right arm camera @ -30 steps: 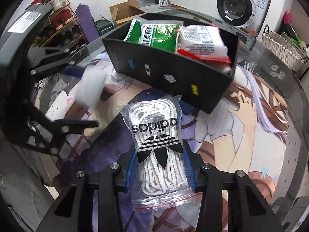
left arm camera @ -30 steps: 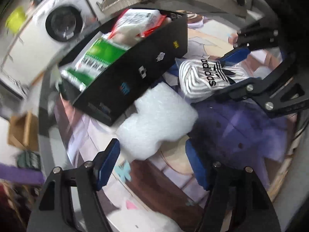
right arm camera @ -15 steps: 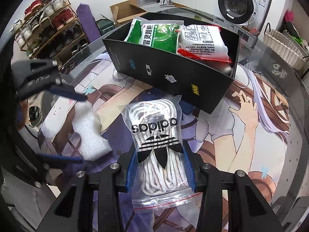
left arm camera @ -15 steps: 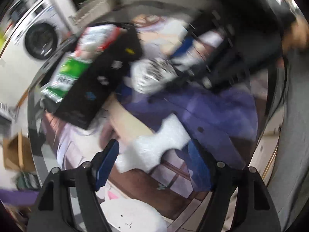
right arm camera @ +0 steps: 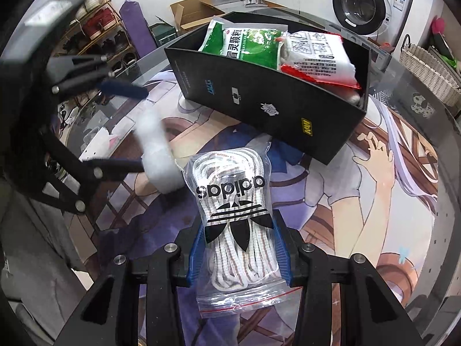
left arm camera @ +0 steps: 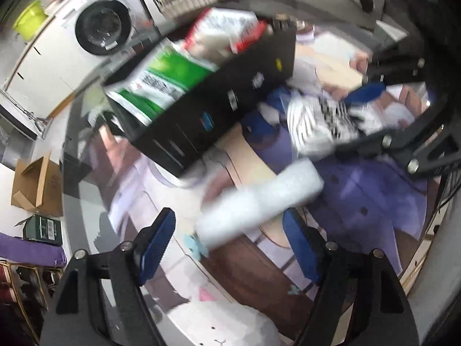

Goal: Organize soft objects

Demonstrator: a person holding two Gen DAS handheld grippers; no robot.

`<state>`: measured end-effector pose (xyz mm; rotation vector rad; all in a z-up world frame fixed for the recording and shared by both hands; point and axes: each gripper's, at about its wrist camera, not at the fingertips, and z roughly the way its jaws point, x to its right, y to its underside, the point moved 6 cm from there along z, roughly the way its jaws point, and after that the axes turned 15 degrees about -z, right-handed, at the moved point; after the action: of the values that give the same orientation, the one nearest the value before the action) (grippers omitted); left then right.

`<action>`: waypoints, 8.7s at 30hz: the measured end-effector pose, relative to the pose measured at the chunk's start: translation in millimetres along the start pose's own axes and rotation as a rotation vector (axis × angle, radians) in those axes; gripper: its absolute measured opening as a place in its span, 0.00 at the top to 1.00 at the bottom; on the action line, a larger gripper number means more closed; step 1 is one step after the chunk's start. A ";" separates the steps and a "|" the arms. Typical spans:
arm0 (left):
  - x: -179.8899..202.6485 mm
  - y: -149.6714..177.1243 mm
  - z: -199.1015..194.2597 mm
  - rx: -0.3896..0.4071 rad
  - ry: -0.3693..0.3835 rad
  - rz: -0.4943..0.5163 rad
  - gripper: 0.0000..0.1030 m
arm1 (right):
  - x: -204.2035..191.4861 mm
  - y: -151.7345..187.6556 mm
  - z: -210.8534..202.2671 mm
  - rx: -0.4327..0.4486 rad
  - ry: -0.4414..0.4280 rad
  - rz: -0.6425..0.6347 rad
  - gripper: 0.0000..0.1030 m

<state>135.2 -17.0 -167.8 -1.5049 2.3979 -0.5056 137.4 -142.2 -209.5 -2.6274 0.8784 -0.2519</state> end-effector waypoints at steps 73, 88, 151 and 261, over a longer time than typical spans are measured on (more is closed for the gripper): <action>40.7 13.0 0.0 -0.094 0.069 -0.024 0.65 | -15.4 4.5 9.2 -0.032 0.036 -0.087 0.59; 20.5 -17.0 -69.5 0.213 0.096 -0.085 0.66 | -12.7 -28.3 -58.3 0.274 0.137 -0.047 0.68; -59.4 -108.7 -151.0 0.920 -0.027 -0.462 0.65 | 31.6 -112.2 -191.0 0.879 0.323 0.005 0.67; -9.0 13.9 -156.1 0.846 -0.233 -0.495 0.00 | -17.2 14.0 -200.3 0.785 0.451 0.168 0.01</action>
<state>65.3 20.2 -32.3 -1.5756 1.3178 -1.1792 60.7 -197.6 -31.6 -1.7787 0.8868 -0.9515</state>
